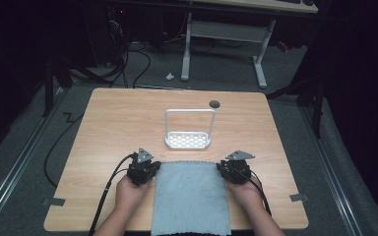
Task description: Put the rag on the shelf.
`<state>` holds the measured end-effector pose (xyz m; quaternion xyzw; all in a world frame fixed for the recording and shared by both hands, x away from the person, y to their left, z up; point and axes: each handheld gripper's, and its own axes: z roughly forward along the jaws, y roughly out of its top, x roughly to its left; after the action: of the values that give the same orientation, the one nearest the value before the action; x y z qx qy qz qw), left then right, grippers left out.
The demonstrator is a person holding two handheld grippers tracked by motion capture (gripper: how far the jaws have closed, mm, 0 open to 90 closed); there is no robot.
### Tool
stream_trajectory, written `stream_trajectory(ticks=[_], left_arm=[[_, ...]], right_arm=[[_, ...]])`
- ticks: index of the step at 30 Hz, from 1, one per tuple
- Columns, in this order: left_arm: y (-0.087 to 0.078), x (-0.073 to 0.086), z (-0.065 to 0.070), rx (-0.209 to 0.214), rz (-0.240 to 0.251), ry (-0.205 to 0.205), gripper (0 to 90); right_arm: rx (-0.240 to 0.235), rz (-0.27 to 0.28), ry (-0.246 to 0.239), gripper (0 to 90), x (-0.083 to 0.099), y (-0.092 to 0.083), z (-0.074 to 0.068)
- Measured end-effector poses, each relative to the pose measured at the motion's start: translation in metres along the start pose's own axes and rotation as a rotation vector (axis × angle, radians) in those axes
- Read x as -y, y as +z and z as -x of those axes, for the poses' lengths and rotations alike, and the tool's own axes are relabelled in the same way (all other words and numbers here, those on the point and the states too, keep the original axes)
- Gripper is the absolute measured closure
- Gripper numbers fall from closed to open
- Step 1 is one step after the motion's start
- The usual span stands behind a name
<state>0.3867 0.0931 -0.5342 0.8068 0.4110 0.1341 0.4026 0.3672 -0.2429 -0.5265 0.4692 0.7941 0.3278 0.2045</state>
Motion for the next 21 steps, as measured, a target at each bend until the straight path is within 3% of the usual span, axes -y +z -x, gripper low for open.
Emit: stream_trajectory(ticks=[4, 10, 13, 19, 21], left_arm=[[0.0, 0.0, 0.0, -0.005, -0.001, 0.005, 88.1], [-0.003, 0.002, -0.002, 0.016, 0.028, -0.014, 88.3], [-0.004, 0.002, -0.003, 0.031, 0.037, -0.02, 88.6], [-0.01, 0.002, 0.002, 0.04, 0.075, 0.035, 88.6], [-0.017, 0.003, 0.001, 0.048, 0.109, 0.019, 88.6]], right_arm=[[-0.008, 0.006, -0.028, 88.1, 0.001, 0.0, -0.004], [-0.023, 0.026, -0.04, 89.7, 0.003, -0.002, -0.007], [-0.036, 0.071, -0.026, 89.8, 0.003, -0.009, -0.007], [-0.064, 0.154, 0.011, 89.7, 0.007, -0.027, -0.004], [-0.063, 0.164, 0.015, 89.7, 0.008, -0.029, -0.004]])
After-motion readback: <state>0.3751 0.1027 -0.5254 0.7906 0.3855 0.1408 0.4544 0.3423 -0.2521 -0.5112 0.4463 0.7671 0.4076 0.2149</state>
